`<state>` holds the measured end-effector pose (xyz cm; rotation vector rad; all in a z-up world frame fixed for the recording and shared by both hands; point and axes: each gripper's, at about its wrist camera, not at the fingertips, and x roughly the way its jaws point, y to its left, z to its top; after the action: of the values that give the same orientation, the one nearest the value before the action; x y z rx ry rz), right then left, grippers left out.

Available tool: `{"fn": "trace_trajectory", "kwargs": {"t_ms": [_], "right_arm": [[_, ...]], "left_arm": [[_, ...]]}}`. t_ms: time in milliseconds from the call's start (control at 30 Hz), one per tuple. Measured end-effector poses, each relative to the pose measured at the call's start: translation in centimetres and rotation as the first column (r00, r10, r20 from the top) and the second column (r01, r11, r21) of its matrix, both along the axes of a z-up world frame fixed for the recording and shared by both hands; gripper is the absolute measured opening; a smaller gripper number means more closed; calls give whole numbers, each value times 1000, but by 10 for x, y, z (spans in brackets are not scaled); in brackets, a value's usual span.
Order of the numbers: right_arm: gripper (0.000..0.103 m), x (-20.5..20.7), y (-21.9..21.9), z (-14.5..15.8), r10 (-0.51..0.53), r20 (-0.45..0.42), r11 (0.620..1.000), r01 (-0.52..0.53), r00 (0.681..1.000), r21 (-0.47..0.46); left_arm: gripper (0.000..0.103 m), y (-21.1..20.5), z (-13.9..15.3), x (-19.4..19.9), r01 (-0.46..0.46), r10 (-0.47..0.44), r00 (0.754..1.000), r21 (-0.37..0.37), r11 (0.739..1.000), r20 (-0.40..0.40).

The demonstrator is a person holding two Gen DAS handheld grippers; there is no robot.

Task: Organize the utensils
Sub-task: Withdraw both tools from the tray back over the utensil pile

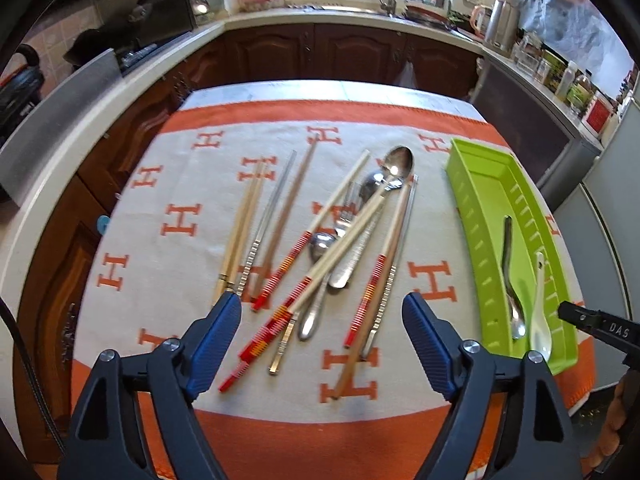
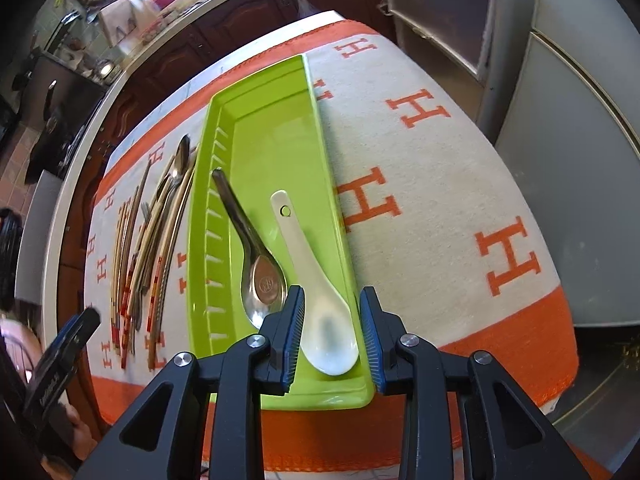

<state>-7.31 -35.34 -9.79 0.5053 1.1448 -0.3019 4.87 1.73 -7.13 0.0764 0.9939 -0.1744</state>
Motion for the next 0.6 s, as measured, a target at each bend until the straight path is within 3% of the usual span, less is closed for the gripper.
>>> {"fn": "trace_trajectory", "kwargs": {"t_ms": [200,600], "right_arm": [[35,7,17,22,-13,50,994,19,999,-109],[35,39,106,55,201,94,965,-181,975,-188]], "left_arm": [[83,19,5,-2,-30,29,999,9,1000,42],[83,58,19,-5,-52,56,993,-39,998,107]]}}
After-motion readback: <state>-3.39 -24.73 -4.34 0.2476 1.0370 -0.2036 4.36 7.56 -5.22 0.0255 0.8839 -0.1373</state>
